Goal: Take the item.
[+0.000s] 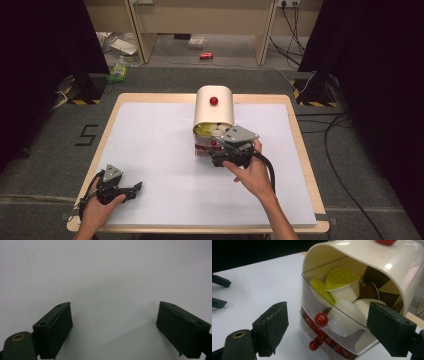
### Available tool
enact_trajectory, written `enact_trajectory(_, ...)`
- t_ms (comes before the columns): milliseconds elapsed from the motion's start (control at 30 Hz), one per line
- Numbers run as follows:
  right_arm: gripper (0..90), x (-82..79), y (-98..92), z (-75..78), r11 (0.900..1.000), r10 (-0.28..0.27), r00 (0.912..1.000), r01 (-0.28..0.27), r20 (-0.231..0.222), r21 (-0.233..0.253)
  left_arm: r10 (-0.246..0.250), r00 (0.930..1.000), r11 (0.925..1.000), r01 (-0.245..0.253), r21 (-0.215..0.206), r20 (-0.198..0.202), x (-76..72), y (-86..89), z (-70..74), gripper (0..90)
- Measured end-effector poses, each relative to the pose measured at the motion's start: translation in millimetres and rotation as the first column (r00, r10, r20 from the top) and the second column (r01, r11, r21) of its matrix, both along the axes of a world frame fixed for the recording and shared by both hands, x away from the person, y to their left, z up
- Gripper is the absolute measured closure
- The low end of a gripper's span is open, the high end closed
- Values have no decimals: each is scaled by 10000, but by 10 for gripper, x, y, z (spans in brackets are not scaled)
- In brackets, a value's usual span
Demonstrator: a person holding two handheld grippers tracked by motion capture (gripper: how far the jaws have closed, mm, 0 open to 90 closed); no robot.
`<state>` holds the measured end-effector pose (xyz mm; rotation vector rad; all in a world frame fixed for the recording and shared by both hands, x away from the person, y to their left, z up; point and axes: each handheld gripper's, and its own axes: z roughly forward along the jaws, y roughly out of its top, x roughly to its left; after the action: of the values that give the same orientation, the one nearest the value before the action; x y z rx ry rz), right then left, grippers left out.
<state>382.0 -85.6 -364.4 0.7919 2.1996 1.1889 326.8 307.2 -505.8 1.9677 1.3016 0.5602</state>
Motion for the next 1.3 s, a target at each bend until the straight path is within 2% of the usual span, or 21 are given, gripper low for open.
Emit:
enact_trajectory(200,187,83,66,24,9990,52,10000,-54,-31,-450,-5,10000,10000,5,-6,-2,0,0,0,124)
enact_trajectory(400,194,123,104,-5,9964,12,9994,-40,-334,-851,-5,10000,10000,5,-8,-1,0,0,0,124)
enact_trajectory(833,184,136,92,14,9931,290,9964,-378,-793,-1114,0,10000,10000,0,3,4,-1,0,0,124)
enact_trajectory(1300,185,4,68,24,9920,467,9968,-538,-644,-1139,1,10000,10000,-1,2,5,-1,0,0,124)
